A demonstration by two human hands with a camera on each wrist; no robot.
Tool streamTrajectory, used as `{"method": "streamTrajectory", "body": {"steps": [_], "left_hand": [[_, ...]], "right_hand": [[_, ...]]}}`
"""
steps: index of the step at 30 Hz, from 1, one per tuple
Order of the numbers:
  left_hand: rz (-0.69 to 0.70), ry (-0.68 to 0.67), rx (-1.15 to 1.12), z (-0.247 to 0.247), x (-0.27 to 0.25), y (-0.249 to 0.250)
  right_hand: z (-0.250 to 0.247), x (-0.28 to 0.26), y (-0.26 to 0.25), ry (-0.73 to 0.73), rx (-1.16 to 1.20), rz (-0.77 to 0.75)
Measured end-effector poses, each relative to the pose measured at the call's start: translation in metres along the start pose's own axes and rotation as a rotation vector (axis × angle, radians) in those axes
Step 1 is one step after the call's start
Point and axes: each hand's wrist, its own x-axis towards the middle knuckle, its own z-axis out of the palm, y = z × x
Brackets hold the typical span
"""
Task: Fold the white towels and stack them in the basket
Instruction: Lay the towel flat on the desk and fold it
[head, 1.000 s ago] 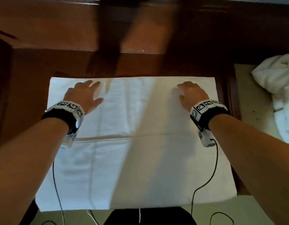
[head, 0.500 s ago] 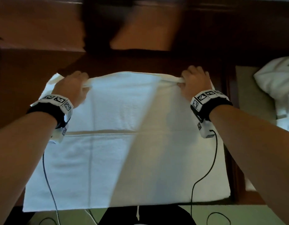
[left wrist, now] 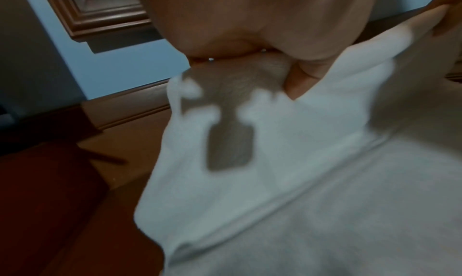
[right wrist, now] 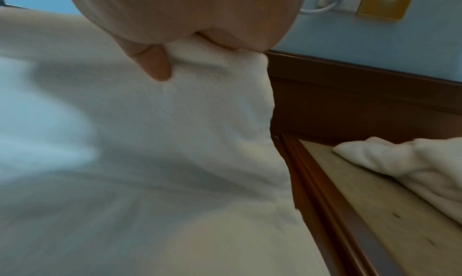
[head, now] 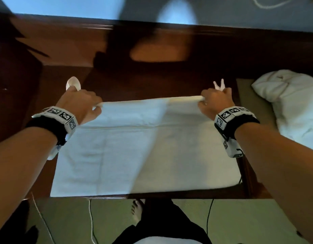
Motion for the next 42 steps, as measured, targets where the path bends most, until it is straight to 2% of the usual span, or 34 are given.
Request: {"method": "streamTrajectory", "body": {"steps": [4, 7, 10, 12, 15, 16, 19, 22, 25, 28, 31, 33, 35, 38, 42], "left_hand": [[0.014, 0.119, -0.006, 0.010, -0.063, 0.021], [0.035, 0.156, -0.036, 0.032, -0.109, 0.041], [-0.007, 0.159, -0.037, 0.065, -0.154, 0.065], [-0.029, 0.106, -0.062, 0.095, -0.180, 0.081], [-0.056, 0.004, -0.111, 0.133, -0.209, 0.099], [-0.078, -0.032, -0.120, 0.139, -0.214, 0.103], [-0.124, -0.073, -0.132, 0.144, -0.215, 0.111], [-0.052, -0.072, -0.175, 0.151, -0.206, 0.122], [0.014, -0.095, -0.219, 0.158, -0.194, 0.123], [0.005, -0.117, -0.217, 0.159, -0.170, 0.111], [-0.106, -0.151, -0.277, 0.158, -0.145, 0.101], [-0.108, -0.096, -0.296, 0.157, -0.147, 0.099], [-0.048, -0.041, -0.270, 0.158, -0.164, 0.099], [-0.012, -0.069, -0.241, 0.170, -0.183, 0.100], [-0.003, -0.048, -0.236, 0.173, -0.183, 0.104]], "right_hand": [[0.009, -0.062, -0.010, 0.059, -0.046, 0.011], [0.024, -0.111, -0.014, 0.116, -0.050, 0.002], [0.052, -0.162, -0.016, 0.105, -0.083, 0.024], [0.077, -0.193, -0.016, 0.045, -0.110, 0.054], [0.108, -0.225, -0.021, -0.203, -0.166, 0.097], [0.115, -0.232, -0.023, -0.247, -0.187, 0.096], [0.122, -0.246, -0.024, -0.250, -0.207, 0.133], [0.131, -0.255, -0.017, -0.239, -0.167, 0.100], [0.140, -0.255, -0.009, -0.331, -0.095, 0.053], [0.142, -0.227, -0.002, -0.342, -0.067, 0.049], [0.129, -0.192, 0.003, -0.342, -0.054, 0.071], [0.121, -0.190, 0.005, -0.272, -0.020, 0.085], [0.124, -0.207, 0.005, -0.225, -0.002, 0.080], [0.139, -0.229, 0.002, -0.301, -0.023, 0.082], [0.148, -0.231, 0.000, -0.302, 0.001, 0.120]]}}
